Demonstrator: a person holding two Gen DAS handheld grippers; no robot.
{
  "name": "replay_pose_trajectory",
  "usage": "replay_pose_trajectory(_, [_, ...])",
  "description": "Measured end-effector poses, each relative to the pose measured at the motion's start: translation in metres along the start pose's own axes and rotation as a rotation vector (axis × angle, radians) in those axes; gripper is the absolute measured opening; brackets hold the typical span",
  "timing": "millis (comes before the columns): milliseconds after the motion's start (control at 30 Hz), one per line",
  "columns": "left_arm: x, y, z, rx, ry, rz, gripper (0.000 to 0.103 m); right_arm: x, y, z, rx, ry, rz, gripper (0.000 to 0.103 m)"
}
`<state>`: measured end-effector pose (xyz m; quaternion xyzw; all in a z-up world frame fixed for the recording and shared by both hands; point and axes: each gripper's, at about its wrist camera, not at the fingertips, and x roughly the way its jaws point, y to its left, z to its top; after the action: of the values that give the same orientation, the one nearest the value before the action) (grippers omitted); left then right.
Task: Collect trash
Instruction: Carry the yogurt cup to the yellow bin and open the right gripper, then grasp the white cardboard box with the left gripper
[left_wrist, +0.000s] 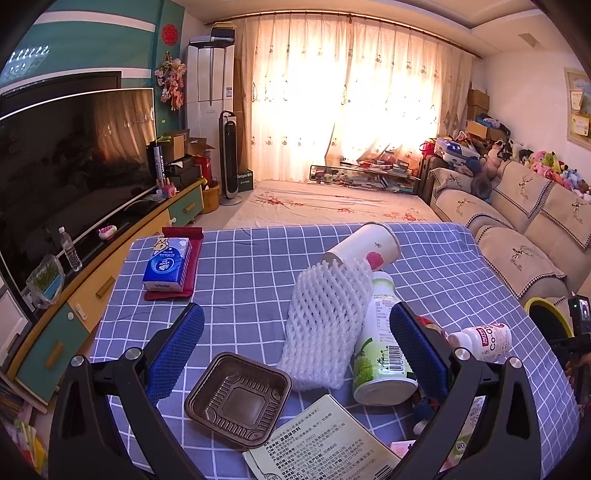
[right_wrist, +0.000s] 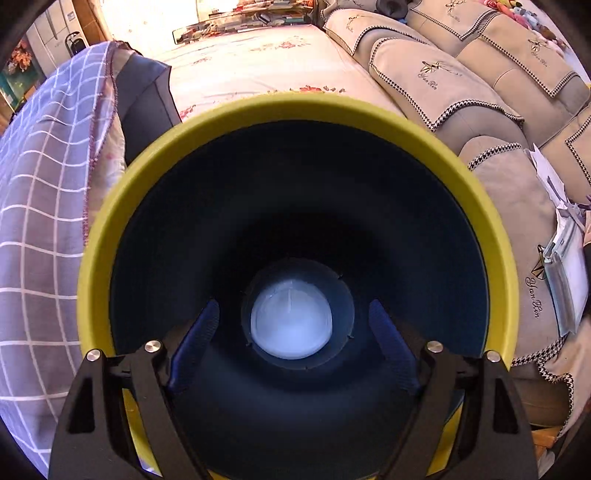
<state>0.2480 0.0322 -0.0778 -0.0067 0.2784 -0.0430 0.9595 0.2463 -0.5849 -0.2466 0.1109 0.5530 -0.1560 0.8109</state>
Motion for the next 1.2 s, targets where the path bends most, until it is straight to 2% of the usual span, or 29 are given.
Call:
replay_pose_trajectory(200, [-0.01,-0.006,0.003,-0.004,-0.012,-0.036,0.099,-0.023,0.009,-0.012,0.007,-0.046,0.031,0.079])
replay_pose_trajectory(333, [-0.021,-0.02,0.002,0.011,0.011,-0.071,0.099,-0.038,0.01,-0.018,0.001,-0.073,0.056,0.079])
replay_pose_trajectory(467, [-0.042,-0.032,-0.004,0.027,0.034,-0.035,0.099,-0.054,0.011,-0.022,-0.004,-0.114,0.069,0.081])
replay_pose_trajectory(633, [-0.055,-0.024,-0.033,-0.054,0.144,0.013,0.099,-0.067,0.016,-0.025,-0.012,-0.145,0.104,0.082])
replay_pose_trajectory(733, [-0.052,-0.013,-0.052,-0.148,0.223,0.027,0.099,-0.071,0.022,-0.028,-0.025,-0.152,0.126,0.082])
replay_pose_trajectory(900, [-0.048,-0.004,-0.065,-0.275,0.269,0.003,0.099,-0.075,0.029,-0.033,-0.05,-0.164,0.147,0.082])
replay_pose_trajectory(1033, [-0.042,-0.01,-0.066,-0.301,0.293,0.018,0.099,-0.075,0.03,-0.038,-0.052,-0.165,0.159,0.082])
replay_pose_trajectory(1200, [-0.021,-0.009,-0.066,-0.321,0.374,-0.018,0.099,-0.072,0.027,-0.036,-0.057,-0.154,0.164,0.082])
